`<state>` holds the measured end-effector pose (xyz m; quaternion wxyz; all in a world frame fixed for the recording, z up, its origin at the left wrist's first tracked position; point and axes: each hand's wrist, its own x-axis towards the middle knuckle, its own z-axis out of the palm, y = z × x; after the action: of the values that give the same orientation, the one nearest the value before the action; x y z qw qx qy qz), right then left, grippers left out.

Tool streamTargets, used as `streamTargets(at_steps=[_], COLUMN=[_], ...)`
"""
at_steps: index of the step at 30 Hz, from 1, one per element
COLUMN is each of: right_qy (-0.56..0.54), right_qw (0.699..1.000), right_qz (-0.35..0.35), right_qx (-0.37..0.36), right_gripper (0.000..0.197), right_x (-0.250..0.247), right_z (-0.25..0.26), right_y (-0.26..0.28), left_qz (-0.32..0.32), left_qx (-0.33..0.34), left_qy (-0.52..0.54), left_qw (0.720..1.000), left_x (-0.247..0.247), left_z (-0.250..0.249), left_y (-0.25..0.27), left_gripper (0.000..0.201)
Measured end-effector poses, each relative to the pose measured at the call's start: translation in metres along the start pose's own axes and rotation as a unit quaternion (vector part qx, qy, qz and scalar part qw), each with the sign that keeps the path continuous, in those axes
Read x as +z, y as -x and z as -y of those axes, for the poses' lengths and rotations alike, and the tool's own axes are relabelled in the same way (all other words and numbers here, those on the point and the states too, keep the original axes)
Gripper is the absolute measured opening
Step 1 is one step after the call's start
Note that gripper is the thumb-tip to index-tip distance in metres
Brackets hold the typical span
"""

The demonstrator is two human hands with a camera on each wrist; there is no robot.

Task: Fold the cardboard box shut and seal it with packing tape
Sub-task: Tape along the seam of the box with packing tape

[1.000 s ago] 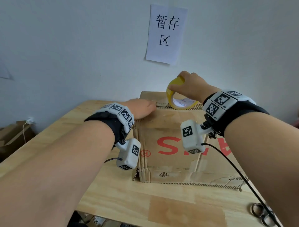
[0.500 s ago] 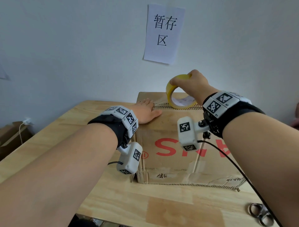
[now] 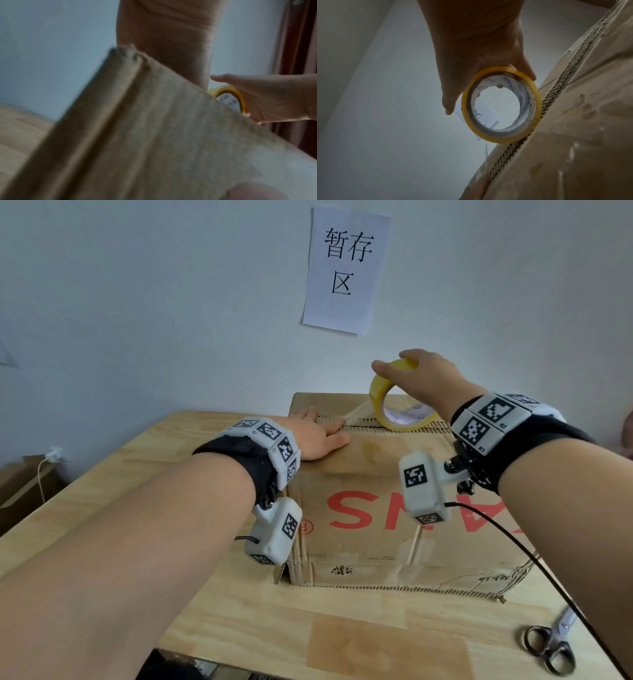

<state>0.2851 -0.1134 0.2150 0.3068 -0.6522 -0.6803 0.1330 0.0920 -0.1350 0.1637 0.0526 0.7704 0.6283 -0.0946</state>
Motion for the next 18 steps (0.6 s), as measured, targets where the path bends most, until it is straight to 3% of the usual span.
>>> streamTargets(at_steps=[5,10,14,18], right_qy=[0.043,0.05,0.029,0.027], right_qw=[0.999,0.999,1.0,1.0], right_qz=[0.001,-0.001,-0.004,-0.013], right_qx=[-0.013,0.0,0.003,0.008], right_gripper=[0.07,0.067,0.066,0.067], right_x=[0.009,0.008,0.008,0.01], right_z=[0.002,0.004,-0.001,-0.004], right_y=[0.001,-0.002,-0.002,0.0], left_qz=[0.016,0.001,-0.005,-0.027], left_qx=[-0.01,0.019,0.013,0.051], left_qy=[-0.01,0.024,-0.01,0.02], left_qw=[1.0,1.0,1.0,0.998], left_x=[-0.004,-0.007,-0.01,0.0], left_z=[-0.012,0.017,0.031,-0.012], left_y=[0.004,0.018,0.024,0.017], left_gripper=[0.064,0.058,0.057,0.052])
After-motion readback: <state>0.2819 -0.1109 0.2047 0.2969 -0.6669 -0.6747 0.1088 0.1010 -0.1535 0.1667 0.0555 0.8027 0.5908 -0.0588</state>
